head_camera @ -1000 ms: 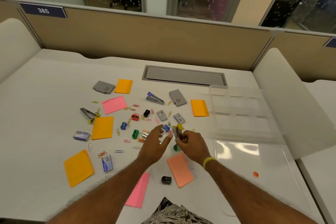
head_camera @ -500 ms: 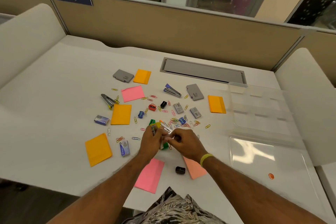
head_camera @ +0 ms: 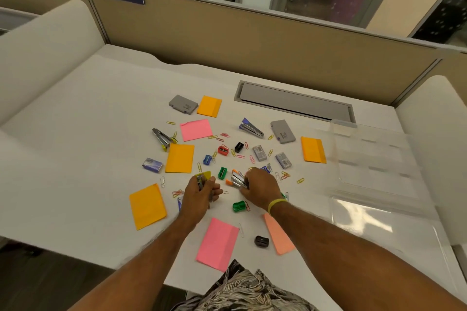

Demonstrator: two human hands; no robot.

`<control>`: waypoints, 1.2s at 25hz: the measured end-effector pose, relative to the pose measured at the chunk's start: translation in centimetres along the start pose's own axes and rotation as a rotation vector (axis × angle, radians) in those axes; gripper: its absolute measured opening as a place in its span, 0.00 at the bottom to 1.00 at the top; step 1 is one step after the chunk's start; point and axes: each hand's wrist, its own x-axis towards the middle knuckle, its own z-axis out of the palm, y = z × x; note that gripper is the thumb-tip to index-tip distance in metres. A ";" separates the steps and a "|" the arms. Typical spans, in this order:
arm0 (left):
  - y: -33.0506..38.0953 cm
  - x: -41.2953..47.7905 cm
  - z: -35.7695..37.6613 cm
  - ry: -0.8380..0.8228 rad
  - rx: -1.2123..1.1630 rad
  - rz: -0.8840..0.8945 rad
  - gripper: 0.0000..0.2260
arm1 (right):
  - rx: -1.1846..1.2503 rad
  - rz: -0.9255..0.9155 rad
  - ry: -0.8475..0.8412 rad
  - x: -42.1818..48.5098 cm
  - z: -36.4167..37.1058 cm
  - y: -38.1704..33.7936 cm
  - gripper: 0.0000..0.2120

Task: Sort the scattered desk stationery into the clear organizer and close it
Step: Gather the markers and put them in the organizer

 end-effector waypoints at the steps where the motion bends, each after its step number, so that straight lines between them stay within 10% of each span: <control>1: 0.1 0.0 0.0 0.001 -0.004 -0.002 0.11 | -0.004 -0.003 0.004 -0.1 0.1 0.0 0.12; 13: 1.1 0.9 1.8 -0.154 -0.269 -0.186 0.14 | 1.112 0.111 -0.078 -2.5 -0.1 -1.8 0.10; 30: 2.2 8.1 3.2 -0.189 -0.080 -0.114 0.10 | 0.910 0.004 -0.049 4.8 -2.3 0.0 0.11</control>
